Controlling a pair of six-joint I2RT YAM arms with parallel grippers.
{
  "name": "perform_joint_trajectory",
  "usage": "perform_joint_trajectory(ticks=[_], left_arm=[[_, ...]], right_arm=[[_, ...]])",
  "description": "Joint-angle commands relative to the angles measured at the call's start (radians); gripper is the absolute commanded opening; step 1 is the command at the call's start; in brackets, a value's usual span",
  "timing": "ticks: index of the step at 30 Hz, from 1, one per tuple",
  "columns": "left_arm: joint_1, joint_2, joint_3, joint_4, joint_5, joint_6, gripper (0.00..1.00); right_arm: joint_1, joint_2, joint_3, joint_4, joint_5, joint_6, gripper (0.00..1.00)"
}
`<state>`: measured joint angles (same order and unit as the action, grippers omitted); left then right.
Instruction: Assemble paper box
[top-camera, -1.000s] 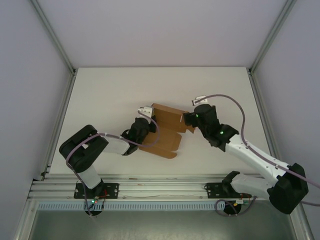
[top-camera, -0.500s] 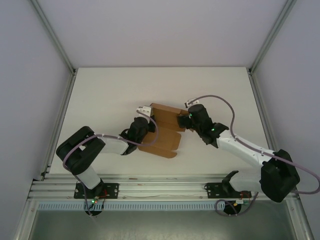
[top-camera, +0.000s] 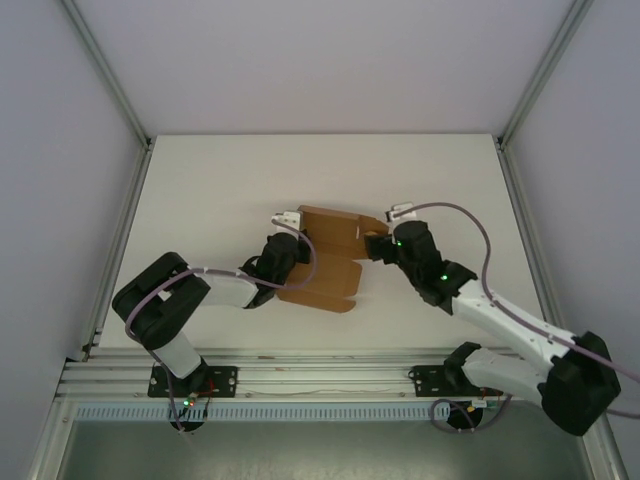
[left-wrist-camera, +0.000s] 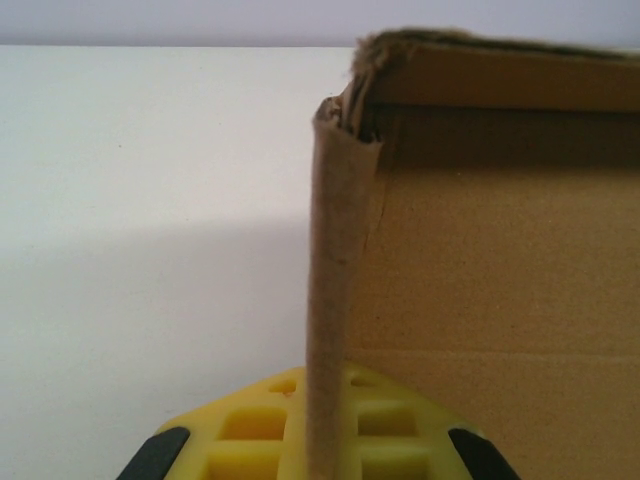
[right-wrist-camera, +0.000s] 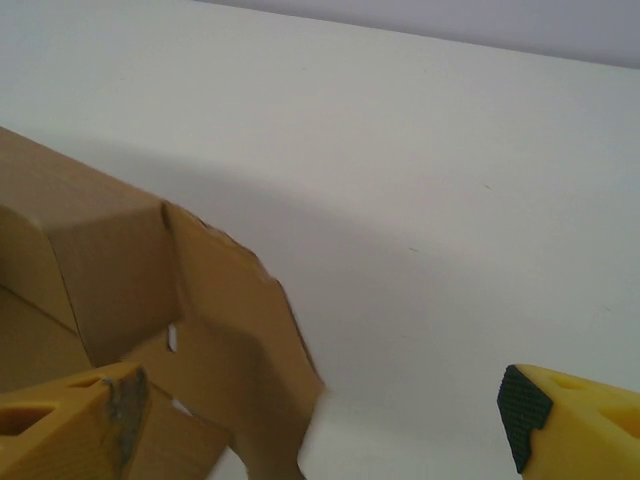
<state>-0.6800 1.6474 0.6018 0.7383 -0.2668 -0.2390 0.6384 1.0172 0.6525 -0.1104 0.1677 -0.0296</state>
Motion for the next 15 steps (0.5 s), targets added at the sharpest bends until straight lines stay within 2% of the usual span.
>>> perform_joint_trajectory(ticks=[1, 4, 7, 15], left_arm=[[0.002, -0.033, 0.038, -0.063, -0.031, -0.022, 0.00], [0.004, -0.039, 0.054, -0.092, -0.034, -0.031, 0.00], [0.004, -0.044, 0.062, -0.109, -0.036, -0.041, 0.00], [0.005, -0.066, 0.071, -0.147, -0.029, -0.061, 0.00]], right_arm=[[-0.001, -0.053, -0.027, -0.146, 0.046, 0.062, 0.90], [-0.002, -0.048, -0.050, -0.182, 0.051, 0.111, 0.89], [-0.006, -0.031, -0.063, -0.132, 0.022, 0.117, 0.89], [-0.012, 0.110, 0.003, -0.097, 0.029, 0.088, 0.89]])
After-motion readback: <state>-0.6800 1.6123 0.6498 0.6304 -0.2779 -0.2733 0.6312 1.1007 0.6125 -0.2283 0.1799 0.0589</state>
